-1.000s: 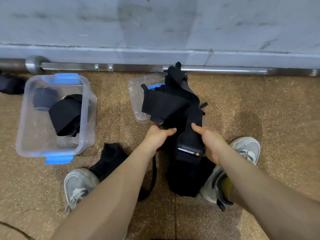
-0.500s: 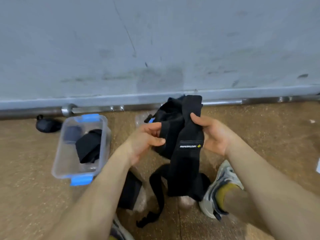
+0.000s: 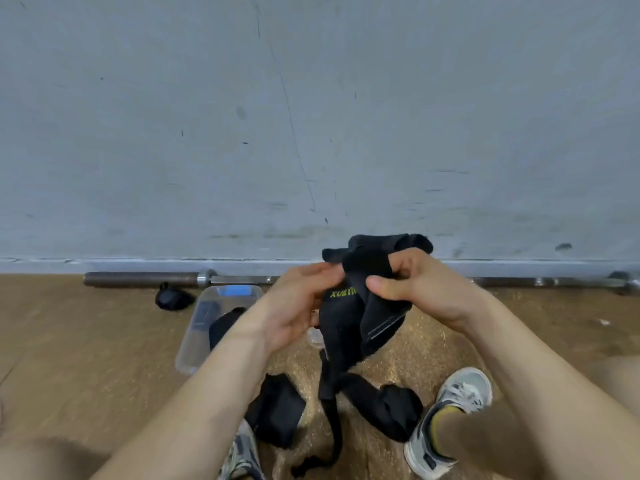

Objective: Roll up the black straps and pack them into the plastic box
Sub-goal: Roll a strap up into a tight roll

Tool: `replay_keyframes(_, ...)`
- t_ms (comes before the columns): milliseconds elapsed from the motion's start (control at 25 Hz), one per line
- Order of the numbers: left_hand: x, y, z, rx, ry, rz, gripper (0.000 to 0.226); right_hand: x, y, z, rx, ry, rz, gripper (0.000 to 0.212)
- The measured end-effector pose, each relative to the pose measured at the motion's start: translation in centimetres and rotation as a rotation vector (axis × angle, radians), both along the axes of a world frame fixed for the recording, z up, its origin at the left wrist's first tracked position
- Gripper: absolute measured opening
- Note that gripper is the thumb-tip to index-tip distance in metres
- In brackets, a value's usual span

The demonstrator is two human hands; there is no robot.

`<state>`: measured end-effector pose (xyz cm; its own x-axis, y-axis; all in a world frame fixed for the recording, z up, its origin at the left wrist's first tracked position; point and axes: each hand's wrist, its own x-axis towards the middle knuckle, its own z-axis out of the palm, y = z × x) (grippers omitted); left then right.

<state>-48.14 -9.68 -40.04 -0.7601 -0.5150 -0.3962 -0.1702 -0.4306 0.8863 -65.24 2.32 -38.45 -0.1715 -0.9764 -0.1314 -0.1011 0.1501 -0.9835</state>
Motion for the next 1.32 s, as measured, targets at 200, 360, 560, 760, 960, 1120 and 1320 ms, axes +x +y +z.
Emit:
replay_keyframes(200,-0.8,0.8,1.1,0.092,0.171,0.357,0.051,2.9,0.7,0.9,0.029,0.541,0.151,0.022)
replay_keyframes(360,-1.1,-0.1,2.2,0.009,0.190,0.324,0.059,1.9,1.2,1.5,0.020,0.293,0.220,0.009)
replay_keyframes(560,-0.4,-2.0,3.0,-0.043,0.227,0.376,0.075,-0.7,1.2,2.3,-0.048,-0.212,-0.131,0.019)
replay_keyframes(760,-0.4,-1.0,4.5,-0.027,0.255,0.176,0.072,0.2,-1.4,4.8,-0.045,0.056,0.067,0.009)
replay_keyframes(960,0.3,-0.6,6.7,-0.194,0.087,-0.006,0.032,2.2,-3.2,4.5,-0.135,0.453,0.076,0.010)
replay_keyframes(1120,-0.8,-1.6,6.1,-0.343,-0.061,0.383,0.024,3.2,-2.8,4.5,-0.260,0.671,0.122,0.022)
replay_keyframes(1320,1.3,-6.9,7.1,-0.259,-0.112,0.479,0.025,-1.5,-2.0,5.1,-0.081,0.777,-0.057,0.036)
